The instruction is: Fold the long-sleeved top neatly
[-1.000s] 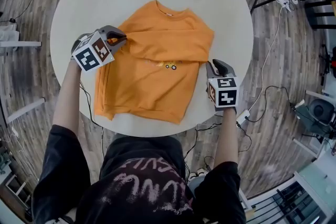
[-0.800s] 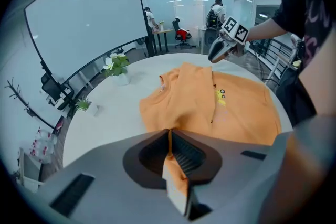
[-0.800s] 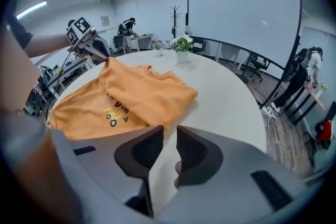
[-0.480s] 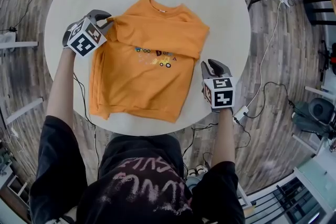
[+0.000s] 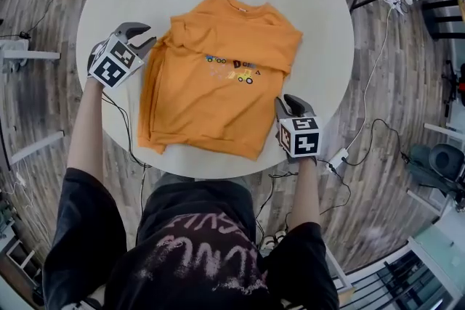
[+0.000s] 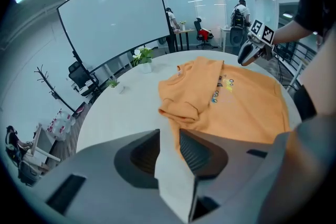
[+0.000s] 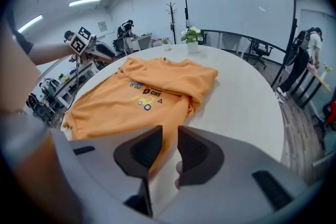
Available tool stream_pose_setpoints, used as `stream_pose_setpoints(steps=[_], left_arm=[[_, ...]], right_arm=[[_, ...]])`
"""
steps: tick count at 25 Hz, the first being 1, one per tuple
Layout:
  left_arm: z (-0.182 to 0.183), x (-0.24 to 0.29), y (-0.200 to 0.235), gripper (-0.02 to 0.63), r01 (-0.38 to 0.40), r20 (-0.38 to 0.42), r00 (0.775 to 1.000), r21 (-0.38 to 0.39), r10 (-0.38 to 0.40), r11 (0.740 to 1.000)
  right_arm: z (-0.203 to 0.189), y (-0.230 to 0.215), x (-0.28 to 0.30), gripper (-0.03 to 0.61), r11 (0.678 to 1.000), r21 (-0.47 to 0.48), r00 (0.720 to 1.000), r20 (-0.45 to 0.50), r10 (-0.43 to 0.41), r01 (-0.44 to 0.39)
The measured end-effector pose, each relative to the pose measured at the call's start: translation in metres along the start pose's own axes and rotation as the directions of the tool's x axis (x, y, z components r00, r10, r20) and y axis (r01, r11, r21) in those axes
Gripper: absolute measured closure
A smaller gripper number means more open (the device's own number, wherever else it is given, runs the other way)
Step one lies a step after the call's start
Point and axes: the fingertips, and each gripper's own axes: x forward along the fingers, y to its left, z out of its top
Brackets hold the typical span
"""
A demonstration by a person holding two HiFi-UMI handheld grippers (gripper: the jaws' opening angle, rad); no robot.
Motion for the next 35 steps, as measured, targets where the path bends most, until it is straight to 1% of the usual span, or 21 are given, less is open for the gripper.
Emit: stream_pose_setpoints(steps=[4, 10, 12, 15, 17, 20, 22, 26, 28, 30, 32, 33, 35], left_arm=[[-0.041, -0.028, -0.032, 0.472, 0.023, -0.008, 1.000, -0.020, -0.024, 1.000], [-0.106, -0.060, -0.104, 0.449, 0.116, 0.017, 0.993, -0.111, -0.114, 0.987], [-0.125, -0.068, -0.124, 0.448, 0.139, 0.021, 0.990, -0.147, -0.137, 0.979], [-0.144, -0.080, -0.154, 0.448, 0.192, 0.046, 0.981, -0.207, -0.186, 0.959], [-0.154, -0.085, -0.177, 0.448, 0.230, 0.064, 0.973, -0.225, -0.222, 0.947], [-0.162, -0.086, -0.207, 0.440, 0.290, 0.094, 0.957, -0.255, -0.275, 0.923], [-0.163, -0.087, -0.219, 0.436, 0.310, 0.112, 0.950, -0.278, -0.290, 0.909], [-0.165, -0.084, -0.236, 0.424, 0.322, 0.105, 0.947, -0.314, -0.305, 0.893], [-0.162, -0.080, -0.242, 0.423, 0.327, 0.115, 0.945, -0.348, -0.306, 0.879], [-0.163, -0.076, -0.245, 0.423, 0.315, 0.116, 0.949, -0.387, -0.293, 0.867], [-0.166, -0.074, -0.247, 0.430, 0.285, 0.092, 0.958, -0.404, -0.271, 0.869], [-0.166, -0.073, -0.248, 0.447, 0.271, 0.080, 0.962, -0.402, -0.262, 0.875], [-0.163, -0.073, -0.249, 0.507, 0.248, 0.062, 0.968, -0.384, -0.243, 0.890]], right_arm=[[-0.010, 0.035, -0.013, 0.480, 1.000, -0.007, 1.000, 0.009, -0.007, 0.007], [-0.013, 0.095, -0.035, 0.479, 0.997, -0.063, 0.998, 0.043, -0.039, 0.041], [-0.014, 0.115, -0.041, 0.479, 0.996, -0.075, 0.997, 0.058, -0.046, 0.050], [-0.017, 0.145, -0.046, 0.477, 0.994, -0.099, 0.997, 0.064, -0.042, 0.048], [-0.022, 0.160, -0.046, 0.477, 0.993, -0.109, 0.998, 0.056, -0.034, 0.040], [-0.024, 0.175, -0.046, 0.477, 0.990, -0.135, 0.998, 0.049, -0.025, 0.032], [-0.023, 0.182, -0.047, 0.477, 0.987, -0.156, 0.999, 0.051, -0.019, 0.027], [-0.033, 0.190, -0.047, 0.477, 0.986, -0.166, 0.999, 0.046, 0.009, -0.001], [-0.041, 0.189, -0.049, 0.477, 0.985, -0.174, 0.999, 0.039, 0.014, -0.007], [-0.048, 0.188, -0.052, 0.477, 0.985, -0.171, 0.999, 0.046, 0.022, -0.014], [-0.058, 0.187, -0.056, 0.477, 0.987, -0.156, 0.998, 0.053, 0.032, -0.023], [-0.063, 0.185, -0.058, 0.477, 0.988, -0.152, 0.998, 0.052, 0.034, -0.026], [-0.071, 0.179, -0.063, 0.477, 0.988, -0.151, 0.998, 0.049, 0.036, -0.028]])
